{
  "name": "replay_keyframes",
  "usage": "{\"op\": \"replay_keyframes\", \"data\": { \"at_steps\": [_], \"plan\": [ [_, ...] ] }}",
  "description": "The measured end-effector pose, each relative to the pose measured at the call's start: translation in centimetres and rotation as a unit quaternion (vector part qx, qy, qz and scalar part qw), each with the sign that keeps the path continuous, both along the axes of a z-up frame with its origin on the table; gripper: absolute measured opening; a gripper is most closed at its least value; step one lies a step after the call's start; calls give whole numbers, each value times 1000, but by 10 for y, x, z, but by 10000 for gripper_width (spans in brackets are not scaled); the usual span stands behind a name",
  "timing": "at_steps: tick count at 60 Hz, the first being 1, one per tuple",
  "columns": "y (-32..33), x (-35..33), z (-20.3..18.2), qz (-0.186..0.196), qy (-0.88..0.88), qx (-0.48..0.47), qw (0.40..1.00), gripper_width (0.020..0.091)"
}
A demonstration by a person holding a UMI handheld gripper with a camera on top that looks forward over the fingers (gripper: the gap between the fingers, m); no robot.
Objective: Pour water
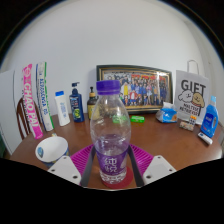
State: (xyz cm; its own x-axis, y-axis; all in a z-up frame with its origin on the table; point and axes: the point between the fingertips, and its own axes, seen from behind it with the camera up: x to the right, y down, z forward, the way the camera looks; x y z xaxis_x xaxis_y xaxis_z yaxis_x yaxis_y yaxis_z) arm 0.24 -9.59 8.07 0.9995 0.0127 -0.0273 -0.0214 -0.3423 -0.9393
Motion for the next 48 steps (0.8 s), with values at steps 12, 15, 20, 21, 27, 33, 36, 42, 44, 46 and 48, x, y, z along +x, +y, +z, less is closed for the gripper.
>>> {"op": "replay_keyframes", "data": {
  "at_steps": [12,15,20,21,27,33,36,42,44,46,48],
  "plan": [
    [-32,-1,29,-6,-6,-28,1000,853],
    [-45,-2,41,-12,-9,-34,999,856],
    [-74,-4,58,-23,-12,-59,998,855],
    [-81,-4,63,-24,-12,-66,997,856],
    [-120,-11,88,-34,-19,-86,996,857],
    [-155,-19,109,-34,-33,-96,994,855],
    [-170,-24,117,-32,-37,-100,994,855],
    [-194,-32,135,-25,-44,-97,994,855],
    [-201,-33,138,-21,-50,-98,994,852],
    [-208,-32,141,-22,-54,-98,993,853],
    [-214,-32,143,-21,-55,-96,994,855]
  ]
}}
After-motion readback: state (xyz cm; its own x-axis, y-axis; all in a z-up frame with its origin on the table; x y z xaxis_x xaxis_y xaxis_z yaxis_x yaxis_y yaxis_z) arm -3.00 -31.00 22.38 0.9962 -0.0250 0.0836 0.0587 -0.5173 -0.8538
